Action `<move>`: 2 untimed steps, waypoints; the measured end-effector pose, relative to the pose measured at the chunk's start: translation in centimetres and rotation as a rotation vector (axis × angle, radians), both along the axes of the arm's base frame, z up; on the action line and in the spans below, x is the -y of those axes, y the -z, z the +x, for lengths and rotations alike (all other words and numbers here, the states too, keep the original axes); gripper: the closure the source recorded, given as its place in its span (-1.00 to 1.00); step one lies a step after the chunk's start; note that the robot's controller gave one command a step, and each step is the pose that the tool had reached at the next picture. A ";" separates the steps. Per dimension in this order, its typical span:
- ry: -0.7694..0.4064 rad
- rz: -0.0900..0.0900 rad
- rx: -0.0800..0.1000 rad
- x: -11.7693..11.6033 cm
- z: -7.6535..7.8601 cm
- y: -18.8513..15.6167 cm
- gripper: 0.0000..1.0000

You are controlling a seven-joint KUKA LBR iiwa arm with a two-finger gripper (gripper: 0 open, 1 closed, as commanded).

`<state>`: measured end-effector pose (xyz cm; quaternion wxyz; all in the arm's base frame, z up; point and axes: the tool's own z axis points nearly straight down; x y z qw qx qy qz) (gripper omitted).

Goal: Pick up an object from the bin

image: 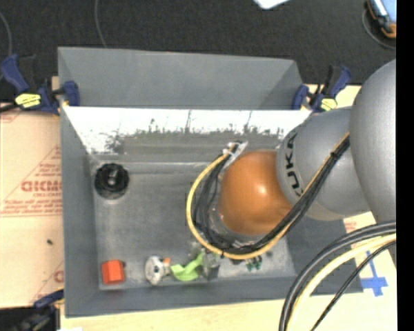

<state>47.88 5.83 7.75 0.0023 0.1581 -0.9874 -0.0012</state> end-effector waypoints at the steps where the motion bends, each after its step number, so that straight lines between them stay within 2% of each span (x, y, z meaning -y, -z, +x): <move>1: 0.002 0.000 0.001 0.0 0.0 -2.2 1.00; 2: 0.002 0.000 0.008 0.0 0.2 -3.6 1.00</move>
Offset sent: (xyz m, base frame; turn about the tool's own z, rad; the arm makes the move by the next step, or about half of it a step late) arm 0.0000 0.0001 0.0236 0.0000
